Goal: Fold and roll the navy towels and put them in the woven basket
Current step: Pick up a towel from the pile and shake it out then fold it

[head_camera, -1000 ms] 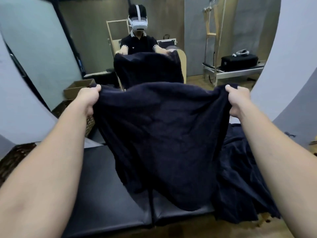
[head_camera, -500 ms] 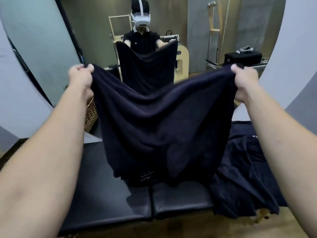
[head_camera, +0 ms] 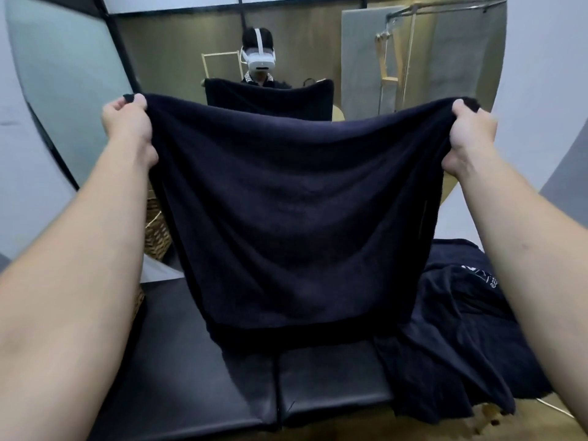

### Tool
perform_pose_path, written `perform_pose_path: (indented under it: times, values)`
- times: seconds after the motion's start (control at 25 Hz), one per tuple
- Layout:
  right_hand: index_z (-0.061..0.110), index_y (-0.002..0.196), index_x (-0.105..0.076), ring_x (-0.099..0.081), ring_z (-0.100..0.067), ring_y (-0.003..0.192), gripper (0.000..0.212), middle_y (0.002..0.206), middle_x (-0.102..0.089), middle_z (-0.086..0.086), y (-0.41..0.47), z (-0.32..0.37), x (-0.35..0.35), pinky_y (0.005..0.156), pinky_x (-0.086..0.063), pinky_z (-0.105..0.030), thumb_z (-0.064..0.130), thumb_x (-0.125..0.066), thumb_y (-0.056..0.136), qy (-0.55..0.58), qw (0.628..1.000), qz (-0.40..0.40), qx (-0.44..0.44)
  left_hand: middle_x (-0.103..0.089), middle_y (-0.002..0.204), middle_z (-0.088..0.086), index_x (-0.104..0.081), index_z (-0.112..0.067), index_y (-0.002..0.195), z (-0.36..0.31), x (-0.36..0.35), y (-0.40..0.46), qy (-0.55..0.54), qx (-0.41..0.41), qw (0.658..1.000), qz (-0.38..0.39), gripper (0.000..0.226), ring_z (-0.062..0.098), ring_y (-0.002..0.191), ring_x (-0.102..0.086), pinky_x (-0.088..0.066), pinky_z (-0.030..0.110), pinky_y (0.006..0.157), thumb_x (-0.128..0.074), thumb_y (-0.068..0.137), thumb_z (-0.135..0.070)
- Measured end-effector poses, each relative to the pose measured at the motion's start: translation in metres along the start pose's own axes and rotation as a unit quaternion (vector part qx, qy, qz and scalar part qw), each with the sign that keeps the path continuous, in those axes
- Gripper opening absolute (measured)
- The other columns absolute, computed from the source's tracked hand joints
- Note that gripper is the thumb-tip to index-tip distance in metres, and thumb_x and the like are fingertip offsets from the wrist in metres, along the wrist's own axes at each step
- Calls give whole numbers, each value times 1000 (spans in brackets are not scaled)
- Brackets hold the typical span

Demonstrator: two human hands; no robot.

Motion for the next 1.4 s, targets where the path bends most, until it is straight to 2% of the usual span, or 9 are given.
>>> perform_pose_path:
  times: [0.2,0.32,0.44,0.52,0.72,0.8,0.96,1.2,1.4]
  values:
    - [21,83,-62,-62,-18,77,11,88,-66,2,0,6,14,74,-56,-33,29,-67,88,49,998,-21,-14,-66,83,3,-58,-19,92,4,23,5,-24,74,996,-45,20,20,66,-61,-55,32,67,-70,76,-17]
    - [15,93,-68,-71,-23,80,16,93,-74,-3,-2,-9,18,77,-58,-38,22,-69,79,78,996,-10,-50,-55,84,10,-46,-16,88,31,24,5,3,159,987,10,45,24,69,-59,-50,39,78,-57,47,-5]
    - [15,108,-66,-75,-31,94,32,107,-75,-11,-3,-32,30,77,-60,-54,25,-72,78,69,991,-29,-110,-60,80,7,-47,-14,79,55,13,-34,61,256,960,98,6,21,74,-61,-48,34,94,-53,79,-12]
    - [18,102,-64,-75,-28,89,26,106,-74,-8,-6,-52,39,75,-60,-55,28,-75,81,40,987,-49,-149,-60,72,6,-50,-12,78,76,13,-56,108,288,944,123,20,21,72,-60,-50,33,83,-43,97,-13]
    - [16,83,-62,-70,-26,82,11,85,-72,-6,-7,-19,39,66,-59,-38,22,-70,81,75,993,-67,-68,-63,70,6,-55,-13,74,43,2,-39,-60,174,979,87,17,22,67,-64,-53,30,65,-50,89,-9]
    - [17,96,-71,-73,-29,92,27,95,-76,-7,0,-3,29,71,-59,-40,39,-68,80,149,987,-1,-51,-68,78,1,-64,-16,74,24,-1,-42,-179,137,969,100,18,20,74,-67,-54,25,66,-55,89,-21]
    - [20,120,-72,-72,-29,105,67,114,-75,-9,-20,-72,17,87,-57,-40,74,-46,89,16,955,200,-220,-79,101,5,-80,-20,100,83,5,-96,90,271,931,229,62,24,92,-76,-56,36,83,-47,91,-72]
    - [17,107,-63,-63,-30,80,25,86,-69,-10,-8,-133,31,85,-51,-46,28,-57,86,-225,913,181,-288,-71,73,5,-63,-18,90,127,14,-96,266,318,890,191,37,23,73,-66,-48,33,73,-51,100,-51]
    - [11,95,-65,-69,-29,79,28,104,-66,-15,9,-46,15,87,-56,-45,16,-69,68,41,990,92,-103,-74,111,15,-63,-11,121,63,-11,-63,81,175,966,175,55,28,93,-73,-58,45,85,-49,99,-60]
Point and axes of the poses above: each hand's wrist, its own y-axis towards the middle knuckle, its own x-axis out of the back of the hand, z = x × y, the point moved 10 cm from there along y, towards the middle knuckle
